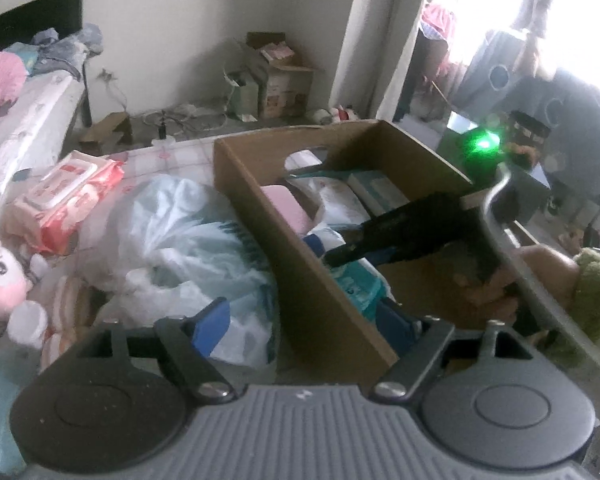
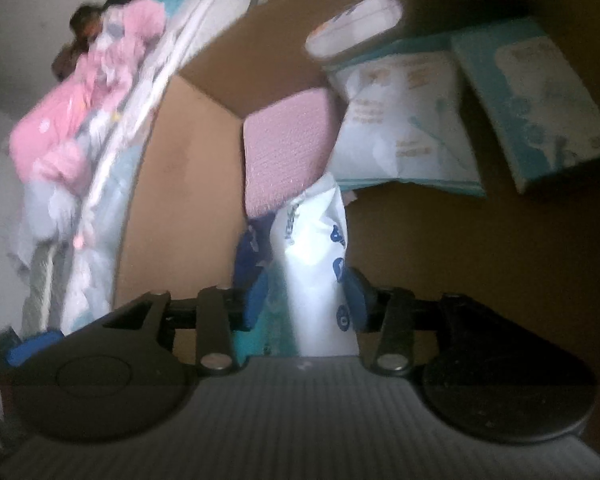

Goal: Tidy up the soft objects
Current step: 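Release the wipes pack beside the pink pad and withdraw the left gripper, then move the left gripper back over the mat to the pink plush toy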

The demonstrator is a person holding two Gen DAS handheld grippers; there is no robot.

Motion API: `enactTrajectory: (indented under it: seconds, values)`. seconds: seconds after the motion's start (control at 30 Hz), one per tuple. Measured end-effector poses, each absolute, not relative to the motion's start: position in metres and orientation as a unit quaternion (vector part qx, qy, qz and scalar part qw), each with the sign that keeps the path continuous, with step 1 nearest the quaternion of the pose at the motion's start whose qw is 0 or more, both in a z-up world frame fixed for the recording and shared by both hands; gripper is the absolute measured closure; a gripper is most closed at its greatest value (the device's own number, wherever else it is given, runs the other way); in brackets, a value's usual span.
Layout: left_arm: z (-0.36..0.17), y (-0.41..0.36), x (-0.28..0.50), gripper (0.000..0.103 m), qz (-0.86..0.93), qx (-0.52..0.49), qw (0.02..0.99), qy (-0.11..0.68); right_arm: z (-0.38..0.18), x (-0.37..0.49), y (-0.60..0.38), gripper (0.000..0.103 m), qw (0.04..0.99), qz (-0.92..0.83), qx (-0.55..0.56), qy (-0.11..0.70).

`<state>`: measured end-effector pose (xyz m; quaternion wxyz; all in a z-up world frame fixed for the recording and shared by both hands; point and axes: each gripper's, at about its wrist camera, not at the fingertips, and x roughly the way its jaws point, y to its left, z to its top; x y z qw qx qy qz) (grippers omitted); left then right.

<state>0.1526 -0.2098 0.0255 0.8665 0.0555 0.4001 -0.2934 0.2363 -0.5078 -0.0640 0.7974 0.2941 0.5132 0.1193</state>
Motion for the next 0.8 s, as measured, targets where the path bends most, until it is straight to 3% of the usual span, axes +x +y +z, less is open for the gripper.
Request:
enactTrajectory:
  seconds: [0.33, 0.53, 0.8]
  values:
    - [0.012, -0.176, 0.131, 0.017, -0.265, 0.018, 0.874, 0.407, -0.05, 0.216, -0.493, 0.059, 0.817, 0.096, 0.253, 0.51]
    - [0.006, -0.162, 0.122, 0.014, -0.249, 0.016, 0.879, 0.407, -0.027, 0.194, -0.504, 0.053, 0.847, 0.073, 0.267, 0.454]
    - [0.015, -0.137, 0.101, 0.01, -0.235, 0.019, 0.896, 0.377, 0.046, 0.133, -0.495, 0.05, 0.89, 0.075, 0.278, 0.353]
